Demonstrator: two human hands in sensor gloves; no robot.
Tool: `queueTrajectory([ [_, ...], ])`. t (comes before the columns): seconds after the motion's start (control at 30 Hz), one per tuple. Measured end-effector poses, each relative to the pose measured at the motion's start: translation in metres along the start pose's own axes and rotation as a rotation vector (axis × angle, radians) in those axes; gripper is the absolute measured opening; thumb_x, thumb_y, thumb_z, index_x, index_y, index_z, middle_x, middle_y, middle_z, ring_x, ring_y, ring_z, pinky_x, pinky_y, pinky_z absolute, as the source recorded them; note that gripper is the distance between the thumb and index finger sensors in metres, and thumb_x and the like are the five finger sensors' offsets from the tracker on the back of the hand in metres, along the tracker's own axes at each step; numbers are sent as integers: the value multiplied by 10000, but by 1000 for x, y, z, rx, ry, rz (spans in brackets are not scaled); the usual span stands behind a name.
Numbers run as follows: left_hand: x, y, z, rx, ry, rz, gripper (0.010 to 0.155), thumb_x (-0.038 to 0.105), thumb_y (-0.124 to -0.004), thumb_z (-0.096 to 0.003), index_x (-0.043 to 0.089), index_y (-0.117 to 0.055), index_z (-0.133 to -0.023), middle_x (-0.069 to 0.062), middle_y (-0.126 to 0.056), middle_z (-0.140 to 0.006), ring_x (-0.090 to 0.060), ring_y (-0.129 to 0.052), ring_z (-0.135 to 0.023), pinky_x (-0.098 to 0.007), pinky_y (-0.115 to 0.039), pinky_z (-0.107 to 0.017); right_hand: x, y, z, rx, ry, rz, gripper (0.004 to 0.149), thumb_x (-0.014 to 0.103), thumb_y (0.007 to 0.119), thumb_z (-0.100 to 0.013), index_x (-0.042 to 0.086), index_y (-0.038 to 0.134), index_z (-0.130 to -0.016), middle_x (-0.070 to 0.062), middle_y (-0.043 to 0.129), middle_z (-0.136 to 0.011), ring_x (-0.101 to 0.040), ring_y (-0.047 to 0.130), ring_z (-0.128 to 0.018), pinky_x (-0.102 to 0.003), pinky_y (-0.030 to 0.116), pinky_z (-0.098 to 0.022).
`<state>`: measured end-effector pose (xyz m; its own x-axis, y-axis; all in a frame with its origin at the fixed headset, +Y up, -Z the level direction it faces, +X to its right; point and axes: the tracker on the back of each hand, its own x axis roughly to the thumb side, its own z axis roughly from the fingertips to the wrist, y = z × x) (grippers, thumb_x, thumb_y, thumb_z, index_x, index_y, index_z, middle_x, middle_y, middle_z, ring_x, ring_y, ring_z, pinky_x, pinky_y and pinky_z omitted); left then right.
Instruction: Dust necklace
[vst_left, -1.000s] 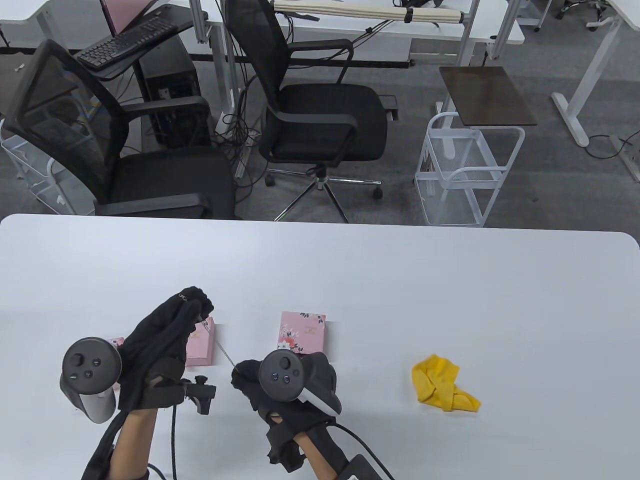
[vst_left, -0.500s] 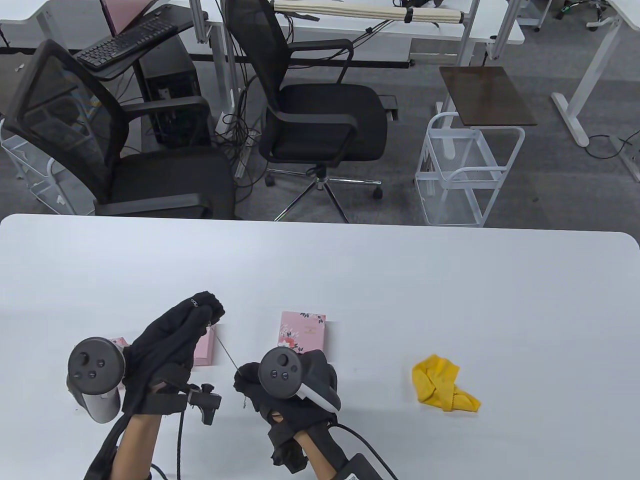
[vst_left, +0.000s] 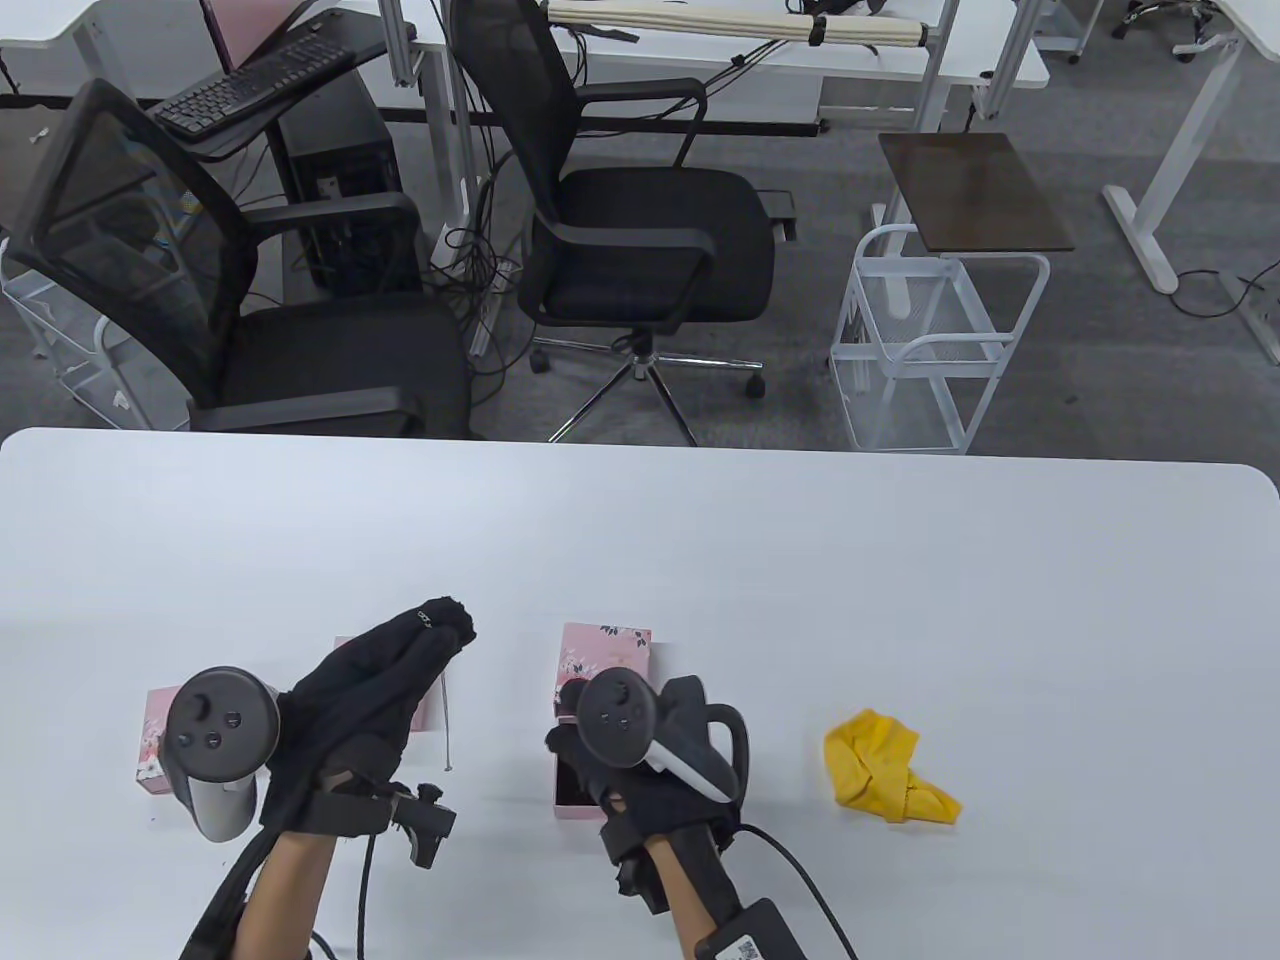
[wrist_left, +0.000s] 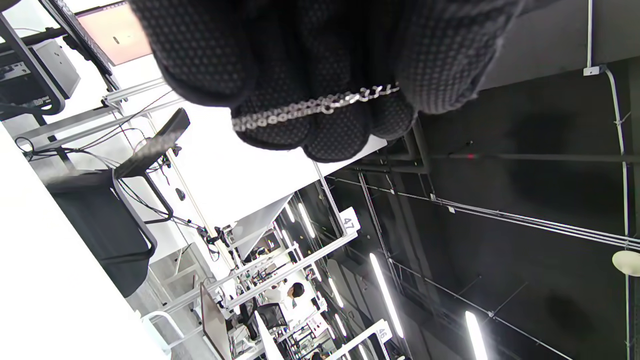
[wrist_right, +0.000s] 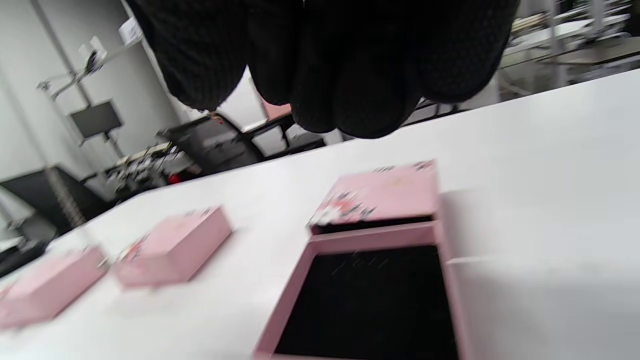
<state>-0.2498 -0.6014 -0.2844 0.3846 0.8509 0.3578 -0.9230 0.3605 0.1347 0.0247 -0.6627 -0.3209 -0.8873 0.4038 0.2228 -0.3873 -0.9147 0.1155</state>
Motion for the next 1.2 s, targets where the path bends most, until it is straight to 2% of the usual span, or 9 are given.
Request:
queueTrajectory([
  [0.03,1,-1,0,-5,-4,1,385,487,-836,-562,299,-907,-890,10,-1022,-857,-233,-972,-764,-441,-842,-547,-19,-10,4,-47,50,-21,521,360,795,-622,101,683,-1060,-220,805,-973,-437,870,-748,-548,736,-584],
  [0.1,2,-1,1,-11,-7,1,385,486,-838,-562,297,-909,-890,7,-1020,-861,-237,-969,-767,-443,-841,-548,-43,-21,9,-65,117,-6,520,359,787,-627,97,679,-1063,-227,796,-981,-447,863,-756,-554,732,-586],
  [0.27,5,-2,3,-20,-14,2,386,485,-837,-564,297,-906,-894,2,-1017,-867,-241,-966,-771,-444,-839,-551,-117,-43,32,-51,331,157,541,367,778,-631,94,653,-1081,-260,745,-1023,-482,824,-799,-575,708,-607],
  [0.47,5,-3,3,-34,-15,6,387,486,-837,-563,297,-906,-894,7,-1018,-864,-240,-967,-767,-442,-840,-547,-179,-34,53,26,521,305,589,383,774,-631,94,600,-1113,-304,643,-1087,-534,747,-864,-607,667,-636],
  [0.63,5,-5,4,-37,-16,7,387,486,-837,-563,297,-906,-893,6,-1019,-862,-240,-967,-766,-442,-840,-547,-197,-12,51,78,565,369,585,365,765,-635,131,566,-1134,-312,592,-1122,-558,707,-900,-624,646,-652],
  [0.87,4,-6,4,-40,-9,10,388,485,-836,-563,296,-906,-894,6,-1016,-866,-241,-964,-769,-444,-838,-548,-204,14,42,281,617,370,579,315,705,-662,180,464,-1170,-311,497,-1179,-587,618,-971,-685,571,-694],
  [0.93,3,-4,4,-29,-3,22,386,485,-837,-563,297,-906,-893,5,-1019,-861,-239,-966,-767,-443,-839,-546,-204,18,42,231,605,393,568,305,707,-654,178,485,-1161,-324,496,-1167,-577,645,-953,-672,588,-687],
  [1.0,3,-2,3,-26,-1,30,385,486,-835,-565,299,-905,-893,8,-1017,-863,-239,-965,-768,-441,-838,-548,-202,19,43,230,598,416,556,297,704,-648,180,503,-1153,-317,509,-1159,-564,663,-939,-661,596,-684],
  [1.2,4,-3,3,-25,1,32,385,484,-836,-564,297,-906,-892,6,-1018,-861,-240,-967,-765,-442,-839,-545,-196,22,44,127,549,462,452,275,758,-623,171,662,-1053,-203,755,-983,-409,850,-761,-572,704,-624],
])
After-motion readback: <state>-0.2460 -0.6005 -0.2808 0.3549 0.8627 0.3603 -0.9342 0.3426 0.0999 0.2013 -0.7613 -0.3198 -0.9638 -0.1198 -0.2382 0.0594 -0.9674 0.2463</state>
